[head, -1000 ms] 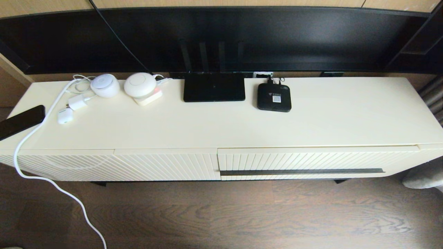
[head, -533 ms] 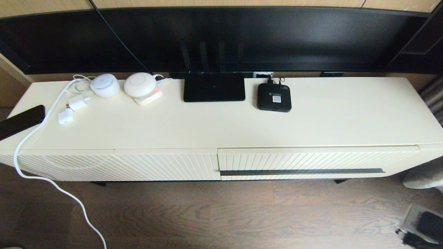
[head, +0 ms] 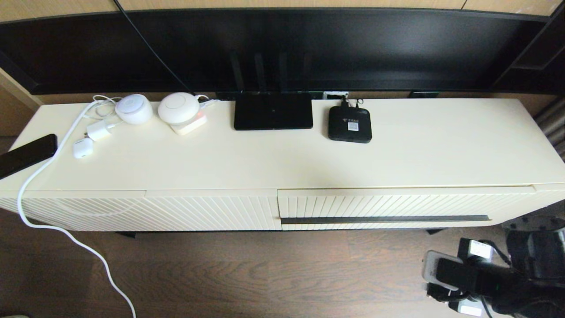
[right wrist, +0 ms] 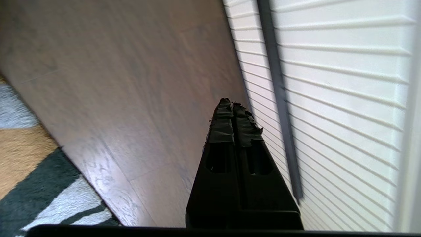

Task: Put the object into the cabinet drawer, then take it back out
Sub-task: Open the drawer

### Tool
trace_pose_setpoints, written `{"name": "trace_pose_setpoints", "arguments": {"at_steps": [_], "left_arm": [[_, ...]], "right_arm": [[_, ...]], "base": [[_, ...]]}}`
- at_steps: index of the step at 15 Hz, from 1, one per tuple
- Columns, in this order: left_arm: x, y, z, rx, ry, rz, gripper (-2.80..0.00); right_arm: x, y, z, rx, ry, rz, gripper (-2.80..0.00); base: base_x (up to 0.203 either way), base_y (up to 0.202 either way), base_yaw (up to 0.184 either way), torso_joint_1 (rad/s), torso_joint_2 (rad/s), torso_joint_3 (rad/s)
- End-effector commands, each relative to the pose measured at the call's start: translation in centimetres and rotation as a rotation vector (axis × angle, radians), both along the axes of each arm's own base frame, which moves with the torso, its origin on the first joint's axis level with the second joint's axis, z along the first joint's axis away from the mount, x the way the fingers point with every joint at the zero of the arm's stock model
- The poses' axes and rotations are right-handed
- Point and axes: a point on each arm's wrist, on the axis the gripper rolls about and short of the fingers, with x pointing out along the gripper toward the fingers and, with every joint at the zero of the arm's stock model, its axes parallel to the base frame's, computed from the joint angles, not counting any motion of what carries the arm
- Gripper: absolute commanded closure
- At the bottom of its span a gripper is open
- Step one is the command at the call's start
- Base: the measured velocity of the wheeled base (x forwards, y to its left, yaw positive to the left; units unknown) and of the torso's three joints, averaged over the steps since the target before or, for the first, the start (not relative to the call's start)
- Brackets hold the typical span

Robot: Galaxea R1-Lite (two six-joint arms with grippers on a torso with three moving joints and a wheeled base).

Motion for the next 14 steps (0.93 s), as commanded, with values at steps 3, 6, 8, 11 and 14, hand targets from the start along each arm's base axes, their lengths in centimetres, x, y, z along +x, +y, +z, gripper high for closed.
{"name": "trace_pose_setpoints", "arguments": {"at_steps": [3,6,8,11,14], "left_arm": [[0.0,0.0,0.0,0.001,0.000,0.000,0.00],[0.0,0.0,0.0,0.001,0.001,0.000,0.00],[0.0,0.0,0.0,0.001,0.000,0.000,0.00],[0.0,0.0,0.0,0.001,0.001,0.000,0.00],[0.0,0.0,0.0,0.001,0.003,0.000,0.00]], "right_arm": [[1.4,1.5,-3.1,-0.049,0.094,0.053,-2.80],[2.0,1.9,-4.0,-0.054,0.127,0.079,-2.80],[2.5,2.0,-4.7,-0.050,0.146,0.104,-2.80],[3.9,2.1,-6.0,-0.066,0.132,0.140,-2.80],[4.9,2.4,-7.3,-0.086,0.112,0.191,-2.80]], "base": [[0.000,0.000,0.000,0.000,0.00,0.000],[0.000,0.000,0.000,0.000,0.00,0.000],[0.000,0.000,0.000,0.000,0.00,0.000],[0.000,0.000,0.000,0.000,0.00,0.000],[0.000,0.000,0.000,0.000,0.00,0.000]]}}
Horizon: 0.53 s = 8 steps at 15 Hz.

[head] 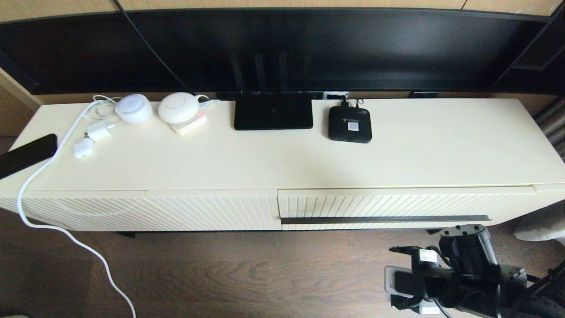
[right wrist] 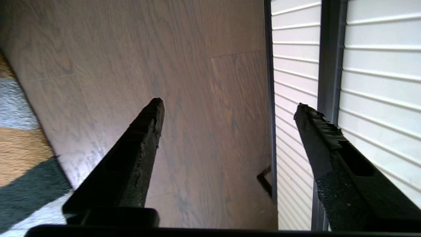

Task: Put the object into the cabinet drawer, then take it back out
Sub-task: Open the drawer

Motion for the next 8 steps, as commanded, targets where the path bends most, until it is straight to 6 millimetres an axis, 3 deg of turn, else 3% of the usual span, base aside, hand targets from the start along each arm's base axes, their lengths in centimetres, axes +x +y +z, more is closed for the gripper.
{"name": "trace_pose_setpoints", "arguments": {"at_steps": [1,8], "left_arm": [[0.0,0.0,0.0,0.000,0.001,0.000,0.00],[0.0,0.0,0.0,0.000,0.002,0.000,0.00]], "right_arm": [[0.6,0.2,-1.5,-0.024,0.031,0.011,-2.80],[3.7,1.0,-3.4,0.022,-0.062,0.025,-2.80]], "base": [[0.000,0.000,0.000,0.000,0.00,0.000],[0.000,0.000,0.000,0.000,0.00,0.000]]}}
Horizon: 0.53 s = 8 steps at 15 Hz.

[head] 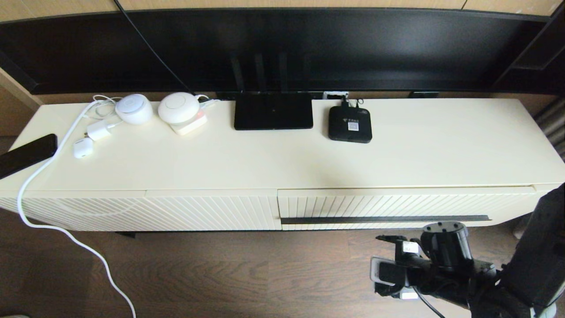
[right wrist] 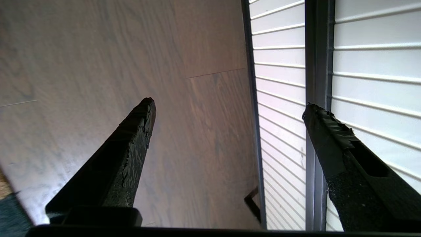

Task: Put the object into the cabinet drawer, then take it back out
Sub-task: Open the drawer

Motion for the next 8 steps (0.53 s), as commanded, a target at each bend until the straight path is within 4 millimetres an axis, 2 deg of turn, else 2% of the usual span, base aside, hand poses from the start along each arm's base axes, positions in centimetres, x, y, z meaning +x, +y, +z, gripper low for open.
{"name": "trace_pose_setpoints", "arguments": {"at_steps": [1,8], "left_arm": [[0.0,0.0,0.0,0.000,0.001,0.000,0.00],[0.0,0.0,0.0,0.000,0.002,0.000,0.00]], "right_arm": [[0.7,0.1,-1.0,-0.014,0.005,0.004,-2.80],[2.8,0.1,-1.3,-0.002,-0.047,-0.014,-2.80]], "base": [[0.000,0.000,0.000,0.000,0.00,0.000],[0.000,0.000,0.000,0.000,0.00,0.000]]}}
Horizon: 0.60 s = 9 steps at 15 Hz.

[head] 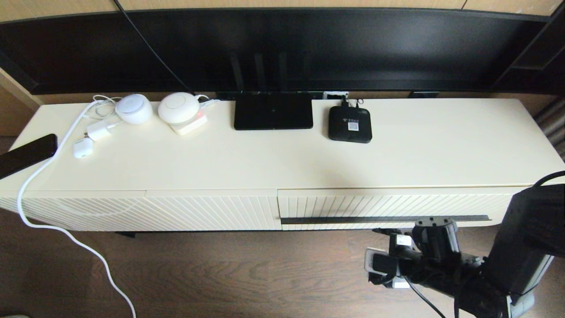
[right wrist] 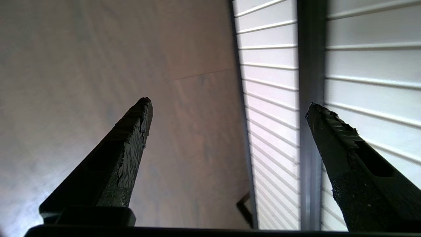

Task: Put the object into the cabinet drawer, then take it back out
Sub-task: Open the drawer

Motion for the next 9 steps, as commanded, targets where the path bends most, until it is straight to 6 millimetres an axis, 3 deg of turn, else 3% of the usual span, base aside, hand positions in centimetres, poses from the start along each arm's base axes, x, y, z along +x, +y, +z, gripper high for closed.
{"name": "trace_pose_setpoints", "arguments": {"at_steps": [1,9], "left_arm": [[0.0,0.0,0.0,0.000,0.003,0.000,0.00],[0.0,0.0,0.0,0.000,0.003,0.000,0.00]], "right_arm": [[0.6,0.1,-0.5,0.002,-0.032,0.004,-2.80],[2.4,0.1,-1.0,0.005,-0.080,0.010,-2.80]], "base": [[0.000,0.000,0.000,0.000,0.00,0.000],[0.000,0.000,0.000,0.000,0.00,0.000]]}}
